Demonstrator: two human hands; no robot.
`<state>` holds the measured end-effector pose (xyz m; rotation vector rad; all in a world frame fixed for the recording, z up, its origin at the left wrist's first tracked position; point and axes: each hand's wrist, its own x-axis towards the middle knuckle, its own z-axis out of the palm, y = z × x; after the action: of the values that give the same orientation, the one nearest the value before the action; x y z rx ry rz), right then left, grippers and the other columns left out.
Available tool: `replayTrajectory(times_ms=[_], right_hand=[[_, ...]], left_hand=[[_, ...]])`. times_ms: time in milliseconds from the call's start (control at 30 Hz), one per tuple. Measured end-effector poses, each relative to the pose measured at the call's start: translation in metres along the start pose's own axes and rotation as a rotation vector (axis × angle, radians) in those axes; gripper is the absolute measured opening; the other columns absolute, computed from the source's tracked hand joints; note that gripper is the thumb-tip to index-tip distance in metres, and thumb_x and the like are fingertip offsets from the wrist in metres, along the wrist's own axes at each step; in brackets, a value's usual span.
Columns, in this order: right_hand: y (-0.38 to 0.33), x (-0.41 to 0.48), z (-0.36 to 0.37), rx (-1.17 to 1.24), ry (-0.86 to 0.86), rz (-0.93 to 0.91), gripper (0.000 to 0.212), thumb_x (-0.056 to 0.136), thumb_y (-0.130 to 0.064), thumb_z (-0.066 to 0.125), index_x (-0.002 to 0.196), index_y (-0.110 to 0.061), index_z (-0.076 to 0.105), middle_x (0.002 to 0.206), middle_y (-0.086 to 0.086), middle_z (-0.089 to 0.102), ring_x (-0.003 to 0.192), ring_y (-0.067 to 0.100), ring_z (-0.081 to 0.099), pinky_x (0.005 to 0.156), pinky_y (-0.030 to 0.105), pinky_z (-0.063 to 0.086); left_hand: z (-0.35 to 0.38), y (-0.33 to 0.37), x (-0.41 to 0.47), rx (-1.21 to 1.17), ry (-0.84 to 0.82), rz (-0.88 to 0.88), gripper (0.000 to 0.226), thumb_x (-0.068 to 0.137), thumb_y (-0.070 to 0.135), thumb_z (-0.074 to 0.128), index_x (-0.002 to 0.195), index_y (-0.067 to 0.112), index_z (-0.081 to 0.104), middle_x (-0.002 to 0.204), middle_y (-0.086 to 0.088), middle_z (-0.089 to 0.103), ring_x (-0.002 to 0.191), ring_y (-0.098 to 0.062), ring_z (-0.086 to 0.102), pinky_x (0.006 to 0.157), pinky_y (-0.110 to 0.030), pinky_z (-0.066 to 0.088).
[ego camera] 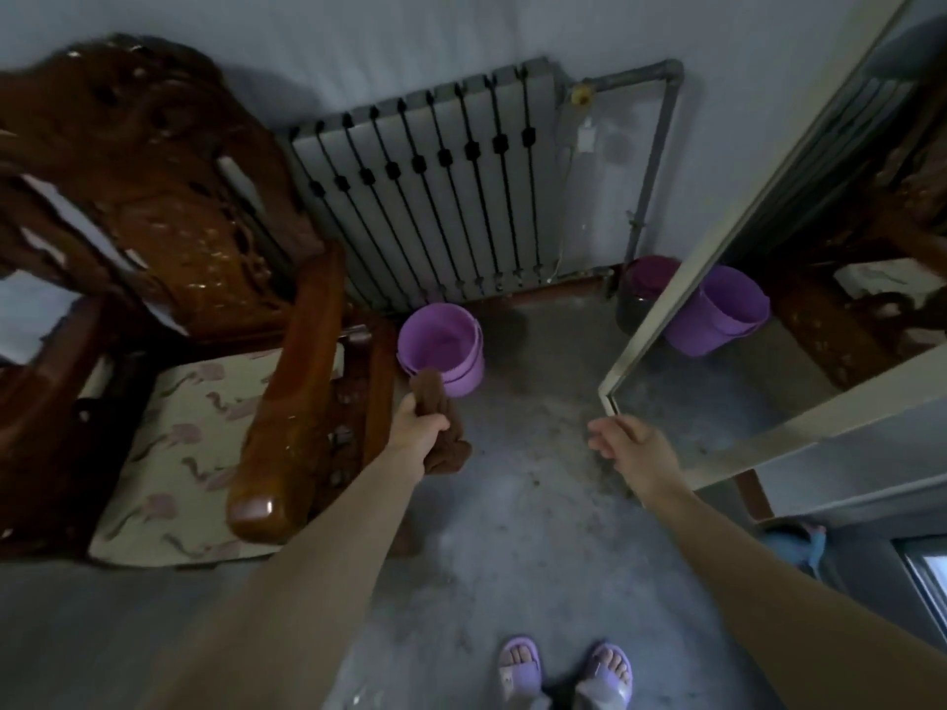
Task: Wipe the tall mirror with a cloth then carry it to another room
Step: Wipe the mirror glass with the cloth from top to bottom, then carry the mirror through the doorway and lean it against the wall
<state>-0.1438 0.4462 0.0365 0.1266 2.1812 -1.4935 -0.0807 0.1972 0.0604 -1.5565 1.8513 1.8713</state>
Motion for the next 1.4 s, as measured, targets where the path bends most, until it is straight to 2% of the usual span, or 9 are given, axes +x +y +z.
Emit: replayTrajectory(times_ms=[100,267,467,633,833,1033,1167,1333,1400], right_hand=[[-0.007,-0.006,0.042,-0.016,-0.069,-0.007,0.022,0.096,-0.018,0.049,0.086,-0.016,0.068,0.078,0.006,0.07,0.071,0.012,0.061,0.067,0.022,0.046],[-0.025,-0.007,0.095,0.048,-0.113,0.001,0.036,0.101,-0.02,0.04,0.099,0.002,0.068,0.086,0.012,0.066,0.065,0.004,0.058,0.049,0.001,0.039],[-0.033,-0.001,0.143,-0.03,-0.181,-0.03,0.037,0.102,-0.019,0.038,0.103,0.005,0.067,0.086,0.014,0.064,0.064,0.004,0.055,0.05,0.0,0.038],[-0.032,-0.001,0.168,-0.064,-0.2,-0.018,0.037,0.102,-0.018,0.038,0.104,0.005,0.067,0.087,0.015,0.064,0.064,0.004,0.055,0.049,0.0,0.037],[-0.039,-0.003,0.17,-0.063,-0.173,-0.022,0.037,0.102,-0.018,0.039,0.102,0.005,0.067,0.083,0.013,0.064,0.063,0.004,0.054,0.048,0.0,0.037],[-0.058,-0.006,0.15,-0.05,-0.123,-0.035,0.037,0.101,-0.022,0.039,0.101,0.0,0.068,0.083,0.013,0.065,0.064,0.005,0.054,0.049,0.001,0.038],[-0.072,-0.011,0.121,-0.028,-0.057,-0.05,0.037,0.101,-0.024,0.039,0.102,-0.002,0.068,0.085,0.012,0.067,0.065,0.006,0.055,0.059,0.012,0.041],[-0.08,-0.023,0.074,0.036,0.046,-0.072,0.036,0.101,-0.026,0.04,0.098,-0.005,0.069,0.082,0.008,0.066,0.066,0.005,0.056,0.051,0.001,0.039],[-0.083,-0.025,0.06,0.065,0.073,-0.066,0.034,0.101,-0.028,0.041,0.096,-0.009,0.068,0.08,0.006,0.066,0.066,0.005,0.056,0.054,0.006,0.041]], left_hand=[[-0.058,-0.014,0.021,0.251,0.206,0.071,0.061,0.091,0.006,0.055,0.146,0.019,0.034,0.133,-0.016,0.056,0.107,-0.036,0.062,0.084,-0.044,0.056],[-0.15,-0.04,0.052,0.514,0.482,0.108,0.062,0.091,0.015,0.056,0.148,0.022,0.031,0.14,-0.011,0.054,0.126,-0.035,0.053,0.101,-0.044,0.046],[-0.213,-0.059,0.082,0.741,0.65,0.18,0.046,0.092,0.014,0.046,0.134,0.029,0.039,0.124,-0.012,0.057,0.105,-0.037,0.061,0.084,-0.055,0.055],[-0.216,-0.075,0.092,1.035,0.411,0.064,0.064,0.089,0.015,0.055,0.147,0.03,0.032,0.154,-0.01,0.03,0.131,-0.04,0.041,0.102,-0.056,0.044],[-0.222,-0.07,0.09,0.989,0.4,0.057,0.066,0.089,0.012,0.053,0.149,0.028,0.03,0.159,-0.008,0.021,0.137,-0.039,0.036,0.108,-0.056,0.039],[-0.214,-0.039,0.078,0.987,0.488,0.147,0.057,0.091,0.02,0.048,0.145,0.035,0.037,0.158,-0.01,0.025,0.14,-0.041,0.029,0.112,-0.059,0.025],[-0.186,-0.015,0.068,0.96,0.446,0.287,0.062,0.091,0.019,0.051,0.145,0.042,0.03,0.16,-0.001,0.02,0.141,-0.035,0.031,0.113,-0.061,0.024],[-0.135,0.019,0.047,0.942,0.372,0.393,0.07,0.089,0.017,0.058,0.147,0.041,0.028,0.16,0.001,0.021,0.141,-0.031,0.034,0.112,-0.06,0.025],[-0.116,0.03,0.038,0.913,0.36,0.43,0.069,0.09,0.019,0.058,0.148,0.038,0.026,0.16,0.0,0.02,0.14,-0.032,0.034,0.112,-0.059,0.026]])
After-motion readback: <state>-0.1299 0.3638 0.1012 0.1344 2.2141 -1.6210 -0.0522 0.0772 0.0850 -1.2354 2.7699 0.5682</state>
